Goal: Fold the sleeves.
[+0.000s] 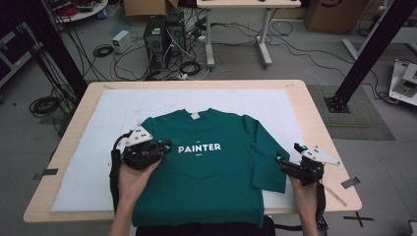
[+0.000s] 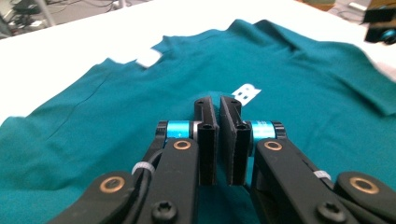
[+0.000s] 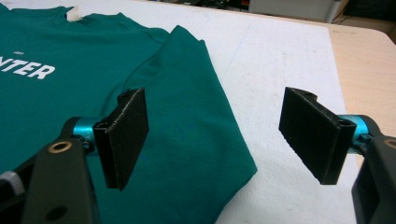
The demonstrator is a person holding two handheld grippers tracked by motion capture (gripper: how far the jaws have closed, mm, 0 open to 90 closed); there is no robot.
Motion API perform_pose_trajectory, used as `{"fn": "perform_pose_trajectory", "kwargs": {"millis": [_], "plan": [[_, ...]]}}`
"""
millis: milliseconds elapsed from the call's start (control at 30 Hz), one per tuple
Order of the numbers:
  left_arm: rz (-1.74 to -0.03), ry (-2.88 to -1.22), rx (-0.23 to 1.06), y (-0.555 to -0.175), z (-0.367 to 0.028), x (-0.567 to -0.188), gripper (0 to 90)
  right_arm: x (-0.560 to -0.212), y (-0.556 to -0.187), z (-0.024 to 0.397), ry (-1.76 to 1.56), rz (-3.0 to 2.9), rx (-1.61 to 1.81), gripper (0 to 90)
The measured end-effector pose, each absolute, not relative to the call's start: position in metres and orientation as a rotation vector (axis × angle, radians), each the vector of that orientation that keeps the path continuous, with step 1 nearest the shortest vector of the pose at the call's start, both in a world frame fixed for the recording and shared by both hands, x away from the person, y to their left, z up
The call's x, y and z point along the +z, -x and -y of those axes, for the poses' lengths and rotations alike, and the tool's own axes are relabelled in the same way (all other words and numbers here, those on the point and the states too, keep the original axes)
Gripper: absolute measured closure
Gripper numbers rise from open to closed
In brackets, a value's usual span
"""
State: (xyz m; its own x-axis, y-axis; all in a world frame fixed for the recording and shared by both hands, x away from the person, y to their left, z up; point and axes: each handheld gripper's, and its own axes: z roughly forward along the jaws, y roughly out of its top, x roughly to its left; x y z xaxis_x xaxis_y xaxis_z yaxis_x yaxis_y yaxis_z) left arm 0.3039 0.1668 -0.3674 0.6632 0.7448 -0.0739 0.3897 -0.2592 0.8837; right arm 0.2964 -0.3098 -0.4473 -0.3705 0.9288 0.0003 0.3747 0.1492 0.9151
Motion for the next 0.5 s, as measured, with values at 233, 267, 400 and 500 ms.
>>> {"fn": "perform_pose_trajectory", "kwargs": {"millis": [233, 267, 400, 500], "plan": [[-0.834, -1.952, 0.399, -0.308, -0.115, -0.371, 85.3, -0.447, -0.297, 0.310, -1.237, -1.832, 1.200, 24.5], [-0.832, -1.962, 0.386, -0.309, -0.109, -0.374, 85.4, -0.447, -0.297, 0.311, -1.236, -1.830, 1.199, 24.5], [-0.826, -1.971, 0.323, -0.314, -0.090, -0.384, 85.4, -0.447, -0.296, 0.311, -1.233, -1.829, 1.199, 24.5], [-0.811, -1.987, 0.293, -0.316, -0.076, -0.390, 85.4, -0.447, -0.296, 0.310, -1.240, -1.831, 1.201, 24.6]]}}
